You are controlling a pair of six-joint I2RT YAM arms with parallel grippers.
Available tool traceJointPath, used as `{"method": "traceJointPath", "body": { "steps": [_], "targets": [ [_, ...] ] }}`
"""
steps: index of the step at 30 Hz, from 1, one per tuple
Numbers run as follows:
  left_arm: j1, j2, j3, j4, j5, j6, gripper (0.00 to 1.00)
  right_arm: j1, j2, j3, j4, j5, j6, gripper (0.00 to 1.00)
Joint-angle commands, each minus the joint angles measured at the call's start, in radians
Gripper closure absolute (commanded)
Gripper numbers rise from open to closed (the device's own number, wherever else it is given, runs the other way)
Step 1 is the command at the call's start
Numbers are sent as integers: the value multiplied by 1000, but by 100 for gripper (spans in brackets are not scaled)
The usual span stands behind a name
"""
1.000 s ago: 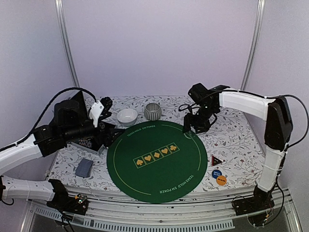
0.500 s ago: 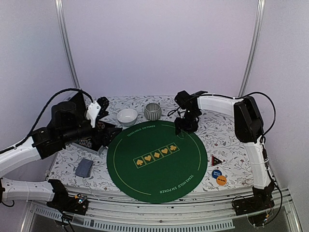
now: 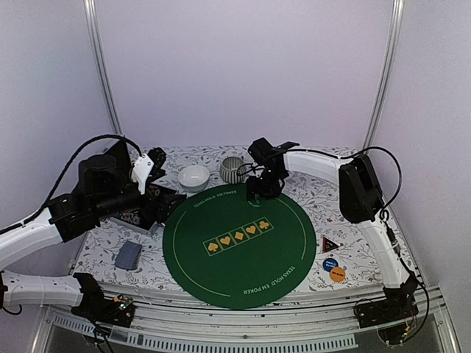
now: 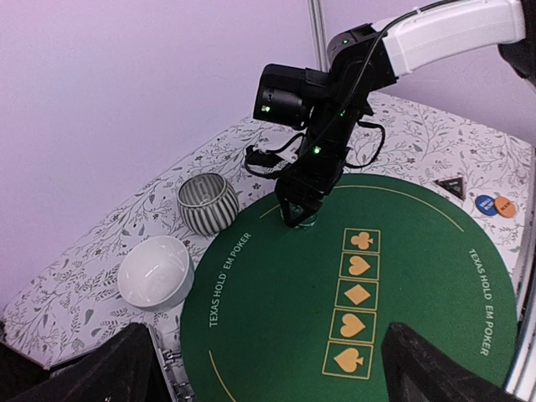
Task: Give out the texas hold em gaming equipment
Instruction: Place the dealer button on the poker table mat.
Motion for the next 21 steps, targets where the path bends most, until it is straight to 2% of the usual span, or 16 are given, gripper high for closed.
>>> {"method": "traceJointPath", "body": {
  "steps": [1, 4, 10, 18, 21],
  "targets": [
    [12, -10, -12, 18, -1, -5, 2, 35, 58, 20, 52, -14, 42, 72],
    [12, -10, -12, 18, -1, -4, 2, 53, 52, 20, 25, 22, 43, 71],
    [15, -11, -13, 18, 2, -4, 2, 75, 55, 15, -12, 67, 36, 61],
    [18, -7, -15, 19, -1, -3, 2, 75, 54, 33, 35, 52, 26, 30],
    [18, -9, -16, 18, -1, -3, 2, 74, 10, 32, 23, 83, 15, 13]
  ]
}}
